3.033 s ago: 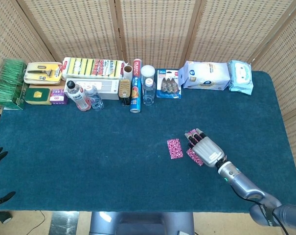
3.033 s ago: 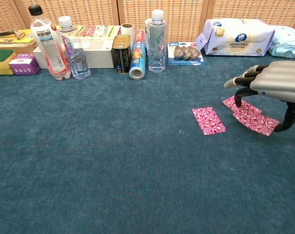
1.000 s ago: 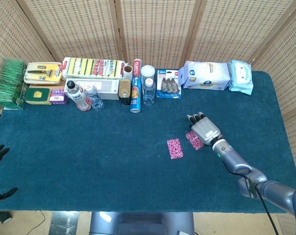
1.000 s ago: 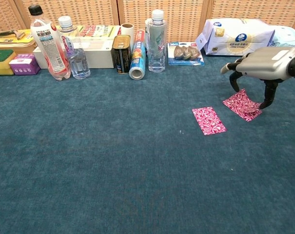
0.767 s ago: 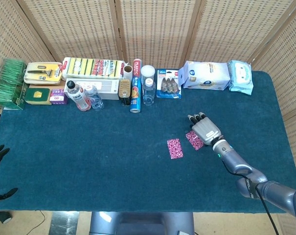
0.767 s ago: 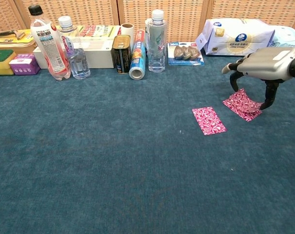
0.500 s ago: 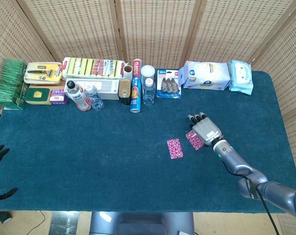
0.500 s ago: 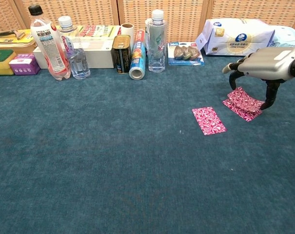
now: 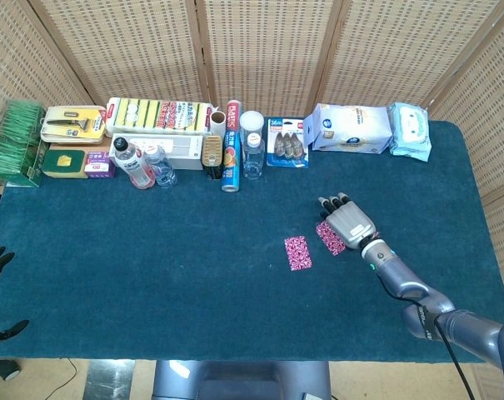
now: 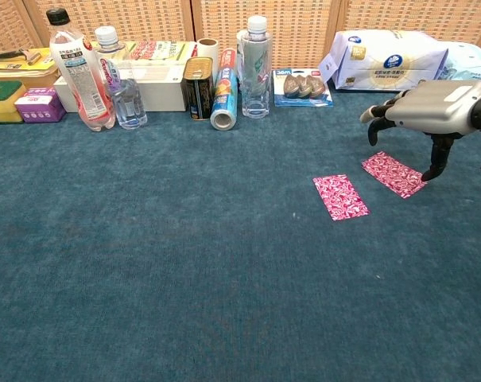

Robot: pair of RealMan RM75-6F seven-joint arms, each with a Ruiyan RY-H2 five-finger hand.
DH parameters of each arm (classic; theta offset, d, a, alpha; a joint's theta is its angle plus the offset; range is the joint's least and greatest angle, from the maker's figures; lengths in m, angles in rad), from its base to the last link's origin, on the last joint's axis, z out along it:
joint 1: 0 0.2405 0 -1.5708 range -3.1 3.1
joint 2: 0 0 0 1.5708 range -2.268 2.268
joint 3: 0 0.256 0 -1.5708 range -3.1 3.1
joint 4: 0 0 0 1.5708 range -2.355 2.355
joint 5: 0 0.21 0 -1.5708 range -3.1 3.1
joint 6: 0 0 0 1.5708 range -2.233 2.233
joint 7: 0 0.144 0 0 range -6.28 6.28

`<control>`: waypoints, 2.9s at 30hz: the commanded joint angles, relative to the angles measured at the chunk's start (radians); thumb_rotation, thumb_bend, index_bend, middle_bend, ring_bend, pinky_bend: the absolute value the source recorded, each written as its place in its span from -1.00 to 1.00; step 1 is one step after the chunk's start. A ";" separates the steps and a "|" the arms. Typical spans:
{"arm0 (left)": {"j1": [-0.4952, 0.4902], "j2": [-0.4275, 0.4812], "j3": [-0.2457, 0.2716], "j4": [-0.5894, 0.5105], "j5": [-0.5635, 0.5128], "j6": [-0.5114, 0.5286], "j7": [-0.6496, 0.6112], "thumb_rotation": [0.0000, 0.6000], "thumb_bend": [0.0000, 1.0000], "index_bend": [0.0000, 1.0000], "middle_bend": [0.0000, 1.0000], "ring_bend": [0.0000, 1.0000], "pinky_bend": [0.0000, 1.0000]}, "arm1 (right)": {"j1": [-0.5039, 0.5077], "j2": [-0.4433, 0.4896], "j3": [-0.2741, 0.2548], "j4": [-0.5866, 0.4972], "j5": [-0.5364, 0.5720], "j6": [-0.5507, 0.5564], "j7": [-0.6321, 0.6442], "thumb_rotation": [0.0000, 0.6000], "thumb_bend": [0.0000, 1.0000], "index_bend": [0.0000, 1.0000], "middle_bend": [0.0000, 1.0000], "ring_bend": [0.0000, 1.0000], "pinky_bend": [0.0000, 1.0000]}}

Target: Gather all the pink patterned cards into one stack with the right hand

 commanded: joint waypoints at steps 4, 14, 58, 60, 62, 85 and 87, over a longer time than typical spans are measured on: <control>0.001 0.001 0.001 0.003 0.003 0.003 -0.006 1.00 -0.83 -1.00 -1.00 -1.00 -1.00 | -0.002 0.003 -0.005 -0.001 -0.001 0.003 -0.009 1.00 -0.81 -0.51 -0.84 -0.70 -0.74; 0.000 0.003 0.001 0.004 0.006 0.001 -0.010 1.00 -0.83 -1.00 -1.00 -1.00 -1.00 | -0.008 0.042 0.007 -0.081 -0.004 0.022 0.029 1.00 -0.81 -0.51 -0.84 -0.70 -0.74; 0.004 0.030 0.018 0.078 0.056 0.041 -0.159 1.00 -0.83 -1.00 -1.00 -1.00 -1.00 | 0.190 -0.088 0.006 -0.415 0.802 0.181 -0.398 1.00 -0.84 -0.66 -1.00 -0.93 -0.91; 0.003 0.030 0.018 0.078 0.057 0.041 -0.160 1.00 -0.83 -1.00 -1.00 -1.00 -1.00 | 0.193 -0.087 0.005 -0.416 0.813 0.186 -0.403 1.00 -0.85 -0.66 -1.00 -0.93 -0.91; 0.002 0.030 0.019 0.078 0.060 0.039 -0.160 1.00 -0.83 -1.00 -1.00 -1.00 -1.00 | 0.196 -0.086 0.002 -0.417 0.829 0.189 -0.409 1.00 -0.85 -0.66 -1.00 -0.93 -0.91; 0.003 0.033 0.021 0.087 0.059 0.045 -0.175 1.00 -0.83 -1.00 -1.00 -1.00 -1.00 | 0.201 -0.101 -0.016 -0.375 0.823 0.172 -0.382 1.00 -0.84 -0.64 -1.00 -0.92 -0.91; 0.002 0.032 0.021 0.086 0.060 0.045 -0.173 1.00 -0.83 -1.00 -1.00 -1.00 -1.00 | 0.199 -0.096 -0.018 -0.374 0.821 0.170 -0.379 1.00 -0.84 -0.64 -1.00 -0.92 -0.91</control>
